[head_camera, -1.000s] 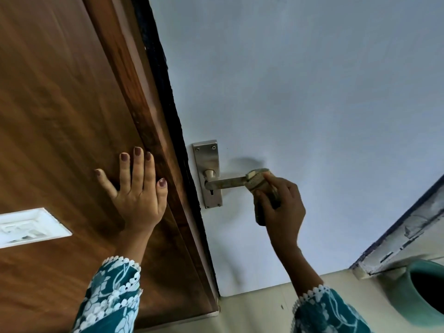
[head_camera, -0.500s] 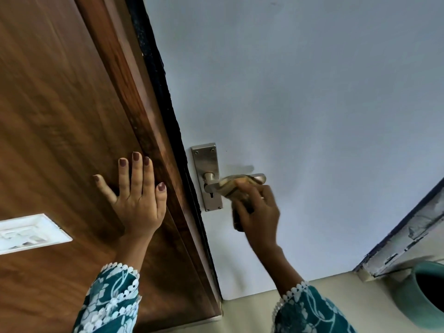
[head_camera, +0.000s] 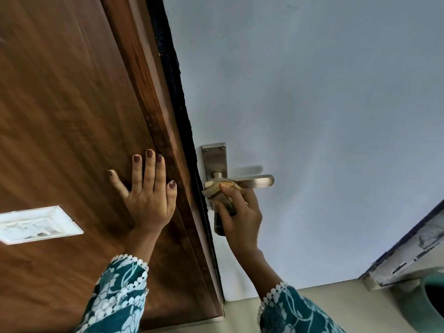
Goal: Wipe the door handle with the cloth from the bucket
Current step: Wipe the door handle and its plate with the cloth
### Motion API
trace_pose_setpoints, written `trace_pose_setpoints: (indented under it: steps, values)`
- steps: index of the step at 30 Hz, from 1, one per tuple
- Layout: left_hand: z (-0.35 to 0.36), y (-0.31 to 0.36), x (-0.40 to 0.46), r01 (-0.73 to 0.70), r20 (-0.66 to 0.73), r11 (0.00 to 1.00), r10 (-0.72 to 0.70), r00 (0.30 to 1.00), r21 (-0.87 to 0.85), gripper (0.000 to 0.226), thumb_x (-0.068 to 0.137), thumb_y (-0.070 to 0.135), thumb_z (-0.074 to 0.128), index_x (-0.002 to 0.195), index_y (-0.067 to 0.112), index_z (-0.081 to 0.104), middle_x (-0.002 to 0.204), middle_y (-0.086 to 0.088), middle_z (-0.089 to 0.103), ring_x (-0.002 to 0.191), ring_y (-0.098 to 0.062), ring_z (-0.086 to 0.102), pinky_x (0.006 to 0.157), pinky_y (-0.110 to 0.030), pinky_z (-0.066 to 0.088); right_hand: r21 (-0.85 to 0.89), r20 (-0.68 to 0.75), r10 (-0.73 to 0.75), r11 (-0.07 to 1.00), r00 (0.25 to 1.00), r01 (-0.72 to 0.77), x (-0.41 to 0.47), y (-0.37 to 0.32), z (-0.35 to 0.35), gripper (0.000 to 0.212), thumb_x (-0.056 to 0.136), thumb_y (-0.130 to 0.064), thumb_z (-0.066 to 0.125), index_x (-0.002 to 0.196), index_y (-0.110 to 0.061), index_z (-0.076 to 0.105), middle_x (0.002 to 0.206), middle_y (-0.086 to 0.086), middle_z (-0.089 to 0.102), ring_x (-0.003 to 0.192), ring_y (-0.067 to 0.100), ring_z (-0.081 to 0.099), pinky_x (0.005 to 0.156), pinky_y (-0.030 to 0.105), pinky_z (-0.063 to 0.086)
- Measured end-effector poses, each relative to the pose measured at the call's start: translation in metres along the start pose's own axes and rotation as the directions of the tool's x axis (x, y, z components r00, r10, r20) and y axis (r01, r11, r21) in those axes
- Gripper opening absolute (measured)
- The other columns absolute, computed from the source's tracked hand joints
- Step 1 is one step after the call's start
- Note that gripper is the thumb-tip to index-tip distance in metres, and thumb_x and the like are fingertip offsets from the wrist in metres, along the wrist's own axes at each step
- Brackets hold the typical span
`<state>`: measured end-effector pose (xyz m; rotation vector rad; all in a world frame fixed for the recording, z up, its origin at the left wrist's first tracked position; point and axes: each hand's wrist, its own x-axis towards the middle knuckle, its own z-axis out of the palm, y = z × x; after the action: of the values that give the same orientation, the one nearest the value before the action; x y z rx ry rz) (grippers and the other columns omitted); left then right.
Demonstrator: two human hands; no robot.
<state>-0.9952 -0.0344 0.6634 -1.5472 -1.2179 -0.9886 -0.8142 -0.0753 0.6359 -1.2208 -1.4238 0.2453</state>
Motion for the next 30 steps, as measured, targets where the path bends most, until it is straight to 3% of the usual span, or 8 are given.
trace_pose_setpoints:
  steps: [3, 6, 12, 17, 20, 23, 26, 30]
  values:
    - [-0.001, -0.001, -0.001, 0.006, 0.010, 1.000, -0.006, 1.000, -0.025, 0.054, 0.100, 0.032, 0.026, 0.149, 0.015, 0.015, 0.160, 0.008, -0.003, 0.146, -0.016, 0.002, 0.113, -0.053, -0.008, -0.041, 0.018, -0.036, 0.999, 0.999, 0.036, 0.004, 0.007, -0.016, 0.034, 0.073, -0.011, 0.077, 0.106, -0.015, 0.069, 0.097, 0.005, 0.061, 0.087, 0.009, 0.055, 0.078, 0.006, 0.041]
    - [-0.002, -0.001, 0.000, 0.003, 0.022, 0.999, -0.002, 1.000, -0.033, 0.054, 0.100, 0.032, 0.028, 0.149, 0.016, 0.014, 0.160, 0.008, -0.003, 0.146, -0.016, 0.002, 0.113, -0.053, -0.008, -0.092, -0.121, 0.052, 0.994, 0.991, -0.063, 0.017, 0.028, -0.045, 0.035, 0.070, -0.009, 0.078, 0.104, -0.016, 0.069, 0.093, -0.003, 0.055, 0.081, 0.005, 0.050, 0.075, -0.008, 0.031]
    - [-0.001, 0.006, -0.001, 0.034, 0.040, 0.999, -0.033, 0.999, -0.039, 0.054, 0.099, 0.031, 0.025, 0.149, 0.012, 0.013, 0.160, 0.007, -0.006, 0.146, -0.015, 0.000, 0.102, -0.068, 0.006, -0.015, -0.244, 0.205, 0.977, 0.948, -0.215, 0.025, 0.041, -0.049, 0.032, 0.073, -0.008, 0.075, 0.103, -0.014, 0.068, 0.092, -0.005, 0.049, 0.074, 0.000, 0.050, 0.072, -0.006, 0.034]
    - [-0.002, 0.006, 0.000, 0.019, 0.045, 1.000, -0.018, 0.999, -0.009, 0.053, 0.100, 0.033, 0.023, 0.147, 0.010, 0.014, 0.160, 0.007, -0.008, 0.146, -0.014, -0.001, 0.112, -0.056, -0.009, -0.011, -0.274, 0.228, 0.971, 0.934, -0.240, 0.021, 0.036, -0.038, 0.034, 0.073, -0.010, 0.076, 0.106, -0.014, 0.067, 0.092, -0.004, 0.047, 0.076, 0.010, 0.050, 0.070, -0.008, 0.033]
    - [-0.003, 0.006, 0.000, 0.021, 0.041, 1.000, -0.021, 0.999, 0.003, 0.054, 0.100, 0.033, 0.023, 0.147, 0.010, 0.014, 0.160, 0.007, -0.009, 0.146, -0.014, -0.002, 0.112, -0.055, -0.010, -0.062, -0.180, 0.132, 0.987, 0.975, -0.145, 0.014, 0.029, -0.027, 0.037, 0.073, -0.012, 0.077, 0.107, -0.019, 0.065, 0.096, -0.002, 0.051, 0.083, 0.011, 0.053, 0.073, 0.001, 0.038]
    - [-0.002, 0.006, -0.001, 0.019, 0.049, 1.000, -0.019, 0.999, -0.008, 0.054, 0.100, 0.034, 0.022, 0.148, 0.011, 0.012, 0.160, 0.007, -0.008, 0.146, -0.014, -0.002, 0.112, -0.056, -0.009, -0.036, -0.089, 0.068, 0.997, 0.994, -0.071, 0.005, 0.016, -0.004, 0.037, 0.075, -0.014, 0.074, 0.109, -0.023, 0.062, 0.104, 0.004, 0.056, 0.092, 0.015, 0.058, 0.076, 0.021, 0.051]
    - [-0.002, 0.005, 0.000, 0.016, 0.059, 1.000, -0.016, 0.998, -0.005, 0.055, 0.100, 0.033, 0.022, 0.148, 0.011, 0.011, 0.160, 0.007, -0.009, 0.146, -0.014, -0.003, 0.109, -0.061, -0.005, -0.052, -0.045, -0.018, 0.999, 0.999, 0.016, 0.002, 0.008, 0.012, 0.033, 0.077, -0.017, 0.073, 0.109, -0.020, 0.062, 0.101, 0.004, 0.057, 0.090, 0.017, 0.057, 0.070, 0.022, 0.053]
    - [-0.003, 0.007, -0.001, 0.025, 0.058, 1.000, -0.025, 0.998, 0.001, 0.054, 0.100, 0.033, 0.022, 0.147, 0.010, 0.013, 0.160, 0.007, -0.009, 0.146, -0.014, -0.003, 0.112, -0.056, -0.009, -0.192, 0.029, -0.190, 0.962, 0.981, 0.192, -0.002, 0.010, 0.014, 0.027, 0.080, -0.020, 0.071, 0.106, -0.016, 0.064, 0.098, 0.006, 0.061, 0.090, 0.016, 0.052, 0.060, 0.020, 0.048]
